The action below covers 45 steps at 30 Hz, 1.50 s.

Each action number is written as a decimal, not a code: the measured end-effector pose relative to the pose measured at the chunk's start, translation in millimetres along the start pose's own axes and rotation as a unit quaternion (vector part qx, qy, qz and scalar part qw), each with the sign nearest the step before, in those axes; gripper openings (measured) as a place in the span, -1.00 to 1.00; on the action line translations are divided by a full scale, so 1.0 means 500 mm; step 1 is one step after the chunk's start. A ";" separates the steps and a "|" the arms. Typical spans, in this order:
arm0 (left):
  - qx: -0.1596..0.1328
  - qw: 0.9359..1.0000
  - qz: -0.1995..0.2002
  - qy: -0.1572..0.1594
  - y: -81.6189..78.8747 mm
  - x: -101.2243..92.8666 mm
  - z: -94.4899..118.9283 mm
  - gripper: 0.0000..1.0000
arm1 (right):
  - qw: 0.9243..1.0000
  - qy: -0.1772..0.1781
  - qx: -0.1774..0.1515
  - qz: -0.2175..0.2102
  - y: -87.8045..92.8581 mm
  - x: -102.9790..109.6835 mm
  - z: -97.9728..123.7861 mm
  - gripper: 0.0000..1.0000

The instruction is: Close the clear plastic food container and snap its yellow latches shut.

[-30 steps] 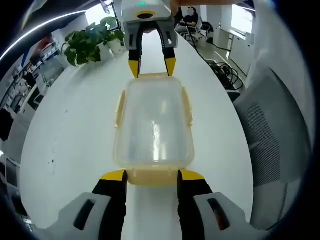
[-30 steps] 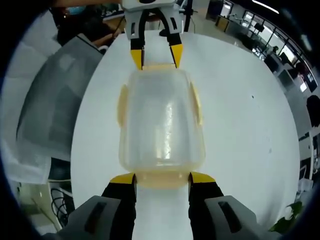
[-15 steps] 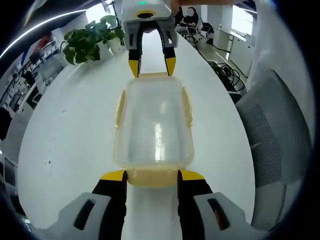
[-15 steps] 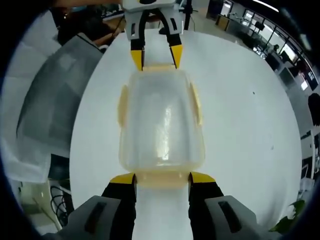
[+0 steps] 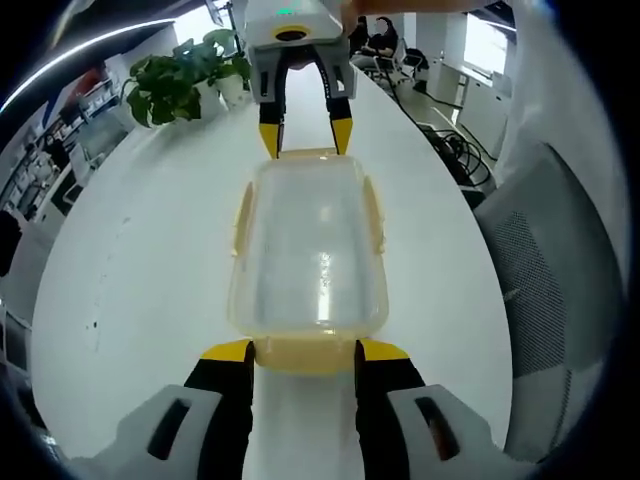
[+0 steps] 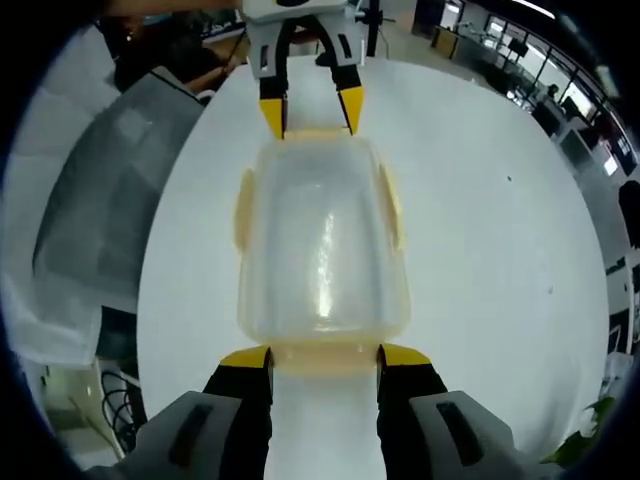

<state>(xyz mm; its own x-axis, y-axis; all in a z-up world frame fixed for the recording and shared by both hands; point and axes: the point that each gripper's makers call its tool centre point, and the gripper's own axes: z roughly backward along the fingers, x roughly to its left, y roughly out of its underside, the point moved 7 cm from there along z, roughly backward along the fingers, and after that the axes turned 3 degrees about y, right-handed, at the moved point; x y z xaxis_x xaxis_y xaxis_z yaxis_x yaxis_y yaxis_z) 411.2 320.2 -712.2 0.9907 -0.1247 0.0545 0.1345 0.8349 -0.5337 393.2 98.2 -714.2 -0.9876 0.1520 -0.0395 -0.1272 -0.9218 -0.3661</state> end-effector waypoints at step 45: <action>-0.069 0.982 0.165 -0.060 0.007 0.010 0.048 -0.04 | 0.985 0.057 -0.071 -0.147 0.009 0.014 0.044 0.00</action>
<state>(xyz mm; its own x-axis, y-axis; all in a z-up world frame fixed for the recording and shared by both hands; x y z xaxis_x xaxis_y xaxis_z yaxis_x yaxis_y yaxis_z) 417.1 335.5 -693.6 0.9763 0.2113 -0.0461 -0.1903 0.7380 -0.6474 383.7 87.1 -695.6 -0.8924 0.4510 -0.0145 -0.3830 -0.7742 -0.5039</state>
